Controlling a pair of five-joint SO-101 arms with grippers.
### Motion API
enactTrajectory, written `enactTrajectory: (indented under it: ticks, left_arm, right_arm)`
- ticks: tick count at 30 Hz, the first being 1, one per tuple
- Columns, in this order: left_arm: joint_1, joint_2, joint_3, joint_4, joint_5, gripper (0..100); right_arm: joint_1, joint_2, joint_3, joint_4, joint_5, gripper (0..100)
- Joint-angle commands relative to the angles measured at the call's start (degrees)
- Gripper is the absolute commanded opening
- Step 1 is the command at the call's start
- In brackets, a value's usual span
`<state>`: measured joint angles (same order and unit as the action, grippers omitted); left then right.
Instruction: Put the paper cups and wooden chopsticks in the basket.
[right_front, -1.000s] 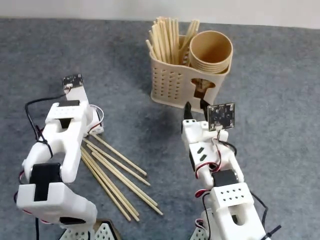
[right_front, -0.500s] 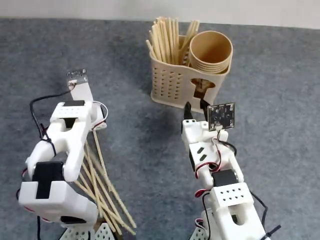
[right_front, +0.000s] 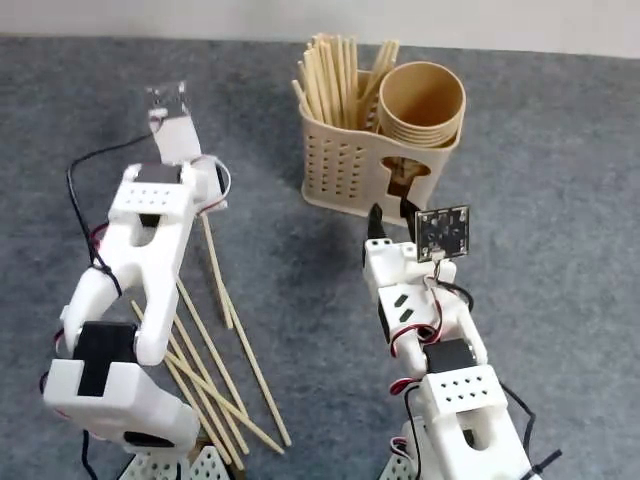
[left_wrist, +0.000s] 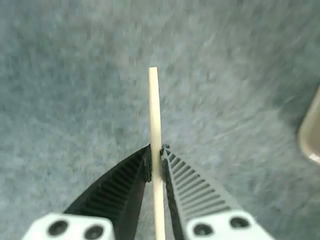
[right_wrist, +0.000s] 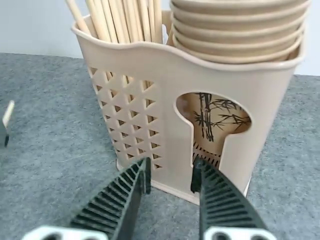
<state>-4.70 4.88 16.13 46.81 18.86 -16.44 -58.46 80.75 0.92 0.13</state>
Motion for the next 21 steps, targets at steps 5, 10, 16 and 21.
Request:
enactTrajectory:
  ticks: [5,10,16,21]
  left_arm:
    - [0.92,-1.01,-21.67,13.01,0.70,1]
    - [0.92,-1.01,-34.86,18.81,0.70,1]
    - [1.80,-0.92,-50.95,19.43,0.70,1]
    - [5.14,-0.40,-61.05,19.16,0.53,1]
  right_arm:
    - [0.22,-1.36,1.80,-6.46,-0.18,14.5]
    - [0.22,-1.36,2.51,-7.08,-0.18,14.5]
    - [0.22,-1.36,2.51,-7.08,-0.09,14.5]
    - [0.22,-1.36,2.51,-7.08,-0.09,14.5]
